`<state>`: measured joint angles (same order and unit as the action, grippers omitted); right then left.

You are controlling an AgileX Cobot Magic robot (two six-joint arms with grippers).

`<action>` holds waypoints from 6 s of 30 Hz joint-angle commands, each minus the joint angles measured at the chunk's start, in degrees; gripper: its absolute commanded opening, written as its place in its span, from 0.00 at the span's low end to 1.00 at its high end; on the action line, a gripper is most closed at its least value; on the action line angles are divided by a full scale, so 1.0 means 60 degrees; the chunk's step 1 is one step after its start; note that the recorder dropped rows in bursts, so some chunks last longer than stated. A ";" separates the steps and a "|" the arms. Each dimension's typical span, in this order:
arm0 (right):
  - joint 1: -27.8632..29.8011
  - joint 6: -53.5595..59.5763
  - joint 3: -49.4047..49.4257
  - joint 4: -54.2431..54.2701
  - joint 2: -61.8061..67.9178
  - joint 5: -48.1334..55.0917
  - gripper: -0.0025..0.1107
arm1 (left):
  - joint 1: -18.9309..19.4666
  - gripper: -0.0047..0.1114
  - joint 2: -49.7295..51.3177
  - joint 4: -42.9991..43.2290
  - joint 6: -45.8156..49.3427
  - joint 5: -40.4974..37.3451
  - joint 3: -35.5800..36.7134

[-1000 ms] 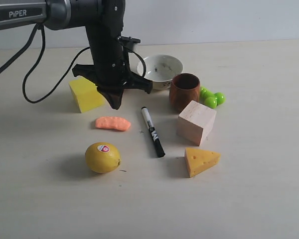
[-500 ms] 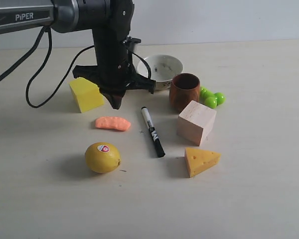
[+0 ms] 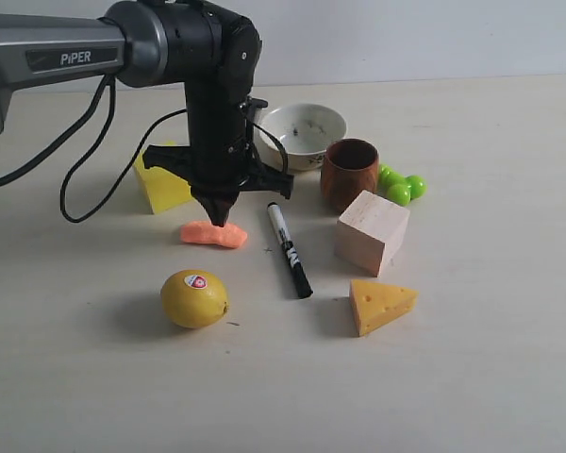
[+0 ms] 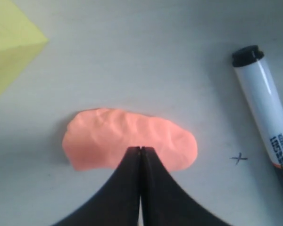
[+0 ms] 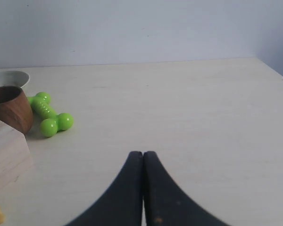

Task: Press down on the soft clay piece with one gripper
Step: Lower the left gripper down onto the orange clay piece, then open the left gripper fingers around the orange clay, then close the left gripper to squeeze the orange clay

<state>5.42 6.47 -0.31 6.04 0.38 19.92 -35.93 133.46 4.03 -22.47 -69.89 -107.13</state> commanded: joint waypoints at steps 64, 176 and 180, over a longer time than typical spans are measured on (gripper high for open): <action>-0.0021 0.0062 0.0051 -0.0013 -0.0063 -0.0132 0.02 | -0.0013 0.04 0.0874 -0.0280 0.0516 0.0182 0.0507; -0.0021 0.0062 0.0051 -0.0013 -0.0063 -0.0132 0.02 | -0.0013 0.21 0.0091 0.0231 0.0577 -0.0012 0.0278; -0.0021 0.0062 0.0051 -0.0013 -0.0063 -0.0132 0.02 | -0.0013 0.21 0.0091 0.0231 0.0621 -0.0012 0.0278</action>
<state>5.42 6.47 -0.31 6.04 0.38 19.92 -35.93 134.58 5.51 -18.89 -69.69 -105.15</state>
